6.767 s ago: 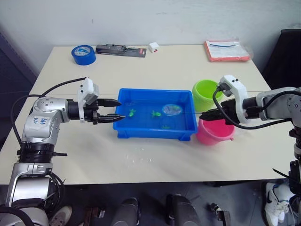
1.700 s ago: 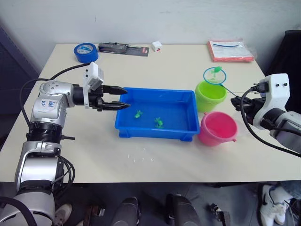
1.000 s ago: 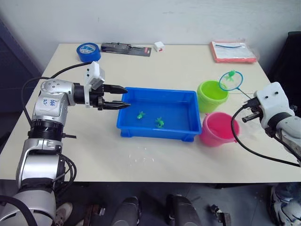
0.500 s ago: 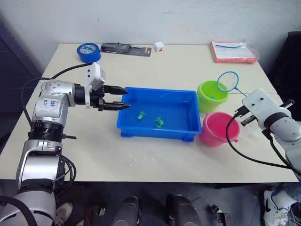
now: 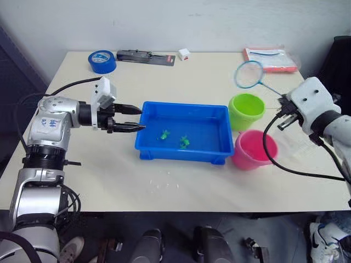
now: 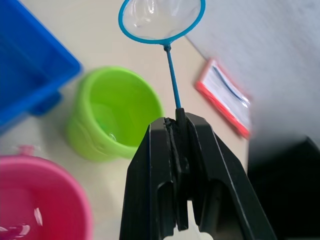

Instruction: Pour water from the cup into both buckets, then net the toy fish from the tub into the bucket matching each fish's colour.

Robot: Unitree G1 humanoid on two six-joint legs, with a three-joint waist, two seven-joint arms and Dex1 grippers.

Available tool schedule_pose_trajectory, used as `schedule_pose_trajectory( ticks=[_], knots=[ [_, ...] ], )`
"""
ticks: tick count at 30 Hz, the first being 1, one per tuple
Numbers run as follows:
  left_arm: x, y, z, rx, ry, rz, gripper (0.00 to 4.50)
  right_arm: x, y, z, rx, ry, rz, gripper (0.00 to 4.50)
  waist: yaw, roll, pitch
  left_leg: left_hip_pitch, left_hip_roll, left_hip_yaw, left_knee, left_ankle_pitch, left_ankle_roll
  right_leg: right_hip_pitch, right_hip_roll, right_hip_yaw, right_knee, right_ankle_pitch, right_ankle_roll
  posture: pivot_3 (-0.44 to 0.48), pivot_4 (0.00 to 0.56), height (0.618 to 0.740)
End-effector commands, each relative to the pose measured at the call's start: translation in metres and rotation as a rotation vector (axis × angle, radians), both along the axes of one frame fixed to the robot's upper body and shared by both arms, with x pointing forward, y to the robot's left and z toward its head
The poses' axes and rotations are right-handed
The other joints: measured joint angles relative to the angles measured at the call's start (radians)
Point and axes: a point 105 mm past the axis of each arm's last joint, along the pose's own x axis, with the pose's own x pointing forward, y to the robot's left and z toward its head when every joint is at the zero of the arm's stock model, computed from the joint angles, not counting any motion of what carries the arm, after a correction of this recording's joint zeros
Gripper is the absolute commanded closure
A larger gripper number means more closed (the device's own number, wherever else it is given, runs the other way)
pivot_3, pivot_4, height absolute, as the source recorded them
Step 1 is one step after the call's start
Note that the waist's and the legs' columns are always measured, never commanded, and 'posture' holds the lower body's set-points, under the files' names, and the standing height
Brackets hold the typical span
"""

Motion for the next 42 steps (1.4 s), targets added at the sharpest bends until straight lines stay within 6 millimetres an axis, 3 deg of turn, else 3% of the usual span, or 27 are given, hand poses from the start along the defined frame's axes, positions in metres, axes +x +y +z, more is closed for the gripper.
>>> schedule_pose_trajectory(
  ticks=[1, 9, 13, 19, 42],
  knots=[
    [-0.007, 0.007, 0.008, 0.009, -0.041, 0.002, 1.24, -0.013, 0.021, 0.005, -0.019, 0.137, 0.178, 3.7, 0.002, 0.0, 0.0, 0.0, 0.0, 0.0, 0.0, 0.0, 0.0, 0.0, 0.0, 0.0, 0.0, 0.0, 0.0, 0.0, 0.15, 0.737],
    [-0.016, 0.009, 0.003, -0.02, -0.041, 0.034, 1.24, -0.011, 0.028, -0.011, -0.148, 0.268, 0.24, 3.7, 0.003, 0.0, 0.0, 0.0, 0.0, -0.001, 0.001, -0.001, 0.0, 0.0, -0.005, 0.0, 0.0, 0.0, 0.0, 0.0, 0.15, 0.737],
    [-0.024, 0.009, -0.003, -0.022, -0.023, 0.042, 1.24, -0.003, 0.034, -0.033, -0.255, 0.341, 0.234, 3.7, 0.0, 0.0, 0.0, 0.0, 0.0, -0.001, 0.001, -0.001, 0.0, 0.0, -0.005, 0.0, 0.0, 0.0, 0.0, 0.0, 0.15, 0.737],
    [-0.034, 0.013, -0.013, 0.012, 0.019, 0.045, 1.24, -0.001, 0.044, -0.046, -0.26, 0.403, 0.233, 3.7, 0.0, 0.0, 0.0, -0.001, 0.0, -0.001, 0.001, -0.001, 0.0, -0.001, -0.006, 0.0, 0.0, 0.0, 0.0, 0.0, 0.15, 0.737],
    [-0.045, 0.015, -0.008, -0.016, 0.014, 0.091, 1.24, 0.003, 0.094, -0.072, -0.244, 0.514, 0.305, 3.7, -0.002, 0.0, 0.0, -0.001, 0.0, -0.001, 0.001, -0.001, -0.001, -0.001, -0.006, 0.001, 0.0, 0.0, 0.0, 0.0, 0.15, 0.737]
  ],
)
